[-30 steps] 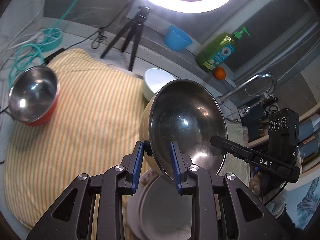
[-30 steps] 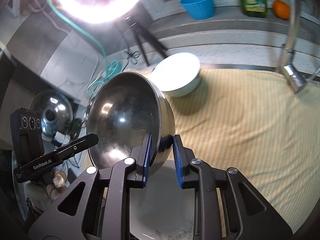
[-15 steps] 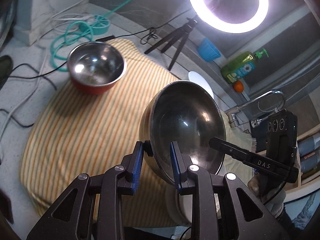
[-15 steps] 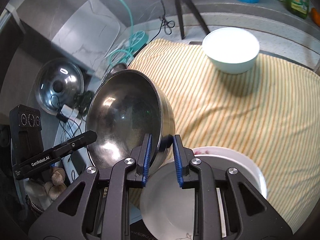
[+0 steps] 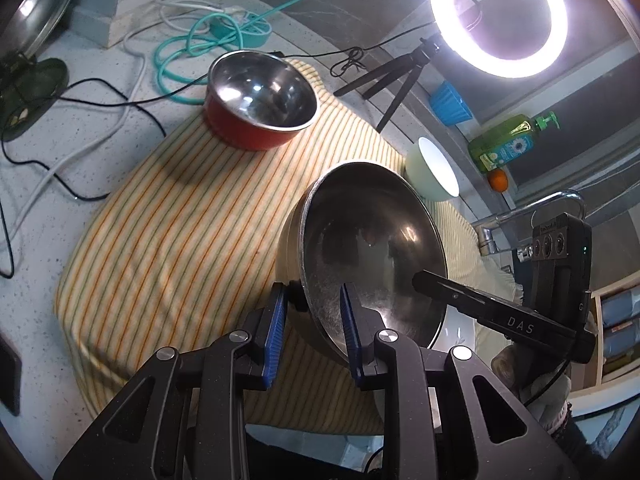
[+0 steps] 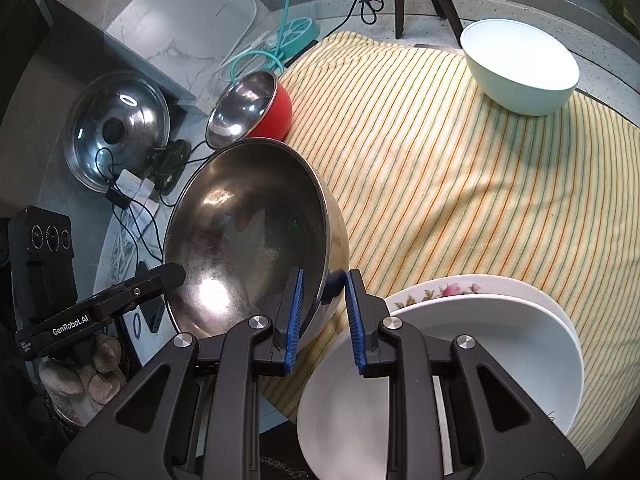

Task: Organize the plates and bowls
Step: 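Lift the steel bowl and carry it beside the plate stack, then lower the steel bowl onto the cloth and open the left tool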

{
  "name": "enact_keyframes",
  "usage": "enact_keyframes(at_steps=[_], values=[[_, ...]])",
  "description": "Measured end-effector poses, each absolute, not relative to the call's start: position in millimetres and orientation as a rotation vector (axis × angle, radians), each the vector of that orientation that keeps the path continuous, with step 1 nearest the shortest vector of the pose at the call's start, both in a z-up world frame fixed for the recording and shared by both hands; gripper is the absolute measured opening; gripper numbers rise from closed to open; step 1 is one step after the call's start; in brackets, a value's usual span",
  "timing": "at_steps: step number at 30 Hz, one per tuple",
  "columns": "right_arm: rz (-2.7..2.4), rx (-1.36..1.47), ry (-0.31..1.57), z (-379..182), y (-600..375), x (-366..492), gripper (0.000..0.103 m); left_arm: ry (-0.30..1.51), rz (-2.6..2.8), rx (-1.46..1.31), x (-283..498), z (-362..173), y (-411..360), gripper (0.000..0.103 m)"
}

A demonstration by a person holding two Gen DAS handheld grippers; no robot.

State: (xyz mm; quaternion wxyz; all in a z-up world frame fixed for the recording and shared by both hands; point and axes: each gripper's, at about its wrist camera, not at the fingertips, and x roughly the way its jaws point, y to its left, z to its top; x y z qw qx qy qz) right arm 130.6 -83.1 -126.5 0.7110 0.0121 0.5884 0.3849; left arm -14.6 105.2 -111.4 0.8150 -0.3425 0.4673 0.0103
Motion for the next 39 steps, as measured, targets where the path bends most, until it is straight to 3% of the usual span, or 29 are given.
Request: enact_keyframes(at_steps=[24,26,28,30,32,34,39], values=[[0.869,-0.016,1.342,-141.6,-69.3,127.5,0.026,1.026,0.059,-0.746,-21.8,-128.0,110.9,0.024],[0.873,-0.015,1.335,-139.6,-69.6,127.2,0.034,1.024,0.064,-0.737,-21.5,-126.3,111.0,0.028],[0.875,-0.015,1.314,-135.0,-70.6,126.4,0.059,1.024,0.069,-0.723,-21.0,-124.0,110.7,0.031],[0.879,-0.019,1.282,-128.2,-71.0,125.1,0.064,1.022,0.080,-0.708,-20.5,-121.2,110.9,0.043],[0.877,-0.022,1.264,-123.2,-71.4,125.1,0.068,1.013,0.095,-0.690,-20.3,-117.3,111.2,0.046],[0.873,-0.007,1.249,-119.0,-74.7,126.6,0.079,1.011,0.110,-0.669,-19.1,-113.6,111.2,0.054],[0.858,0.015,1.229,-110.4,-84.4,129.1,0.081,0.993,0.143,-0.585,-13.0,-100.6,108.6,0.061]])
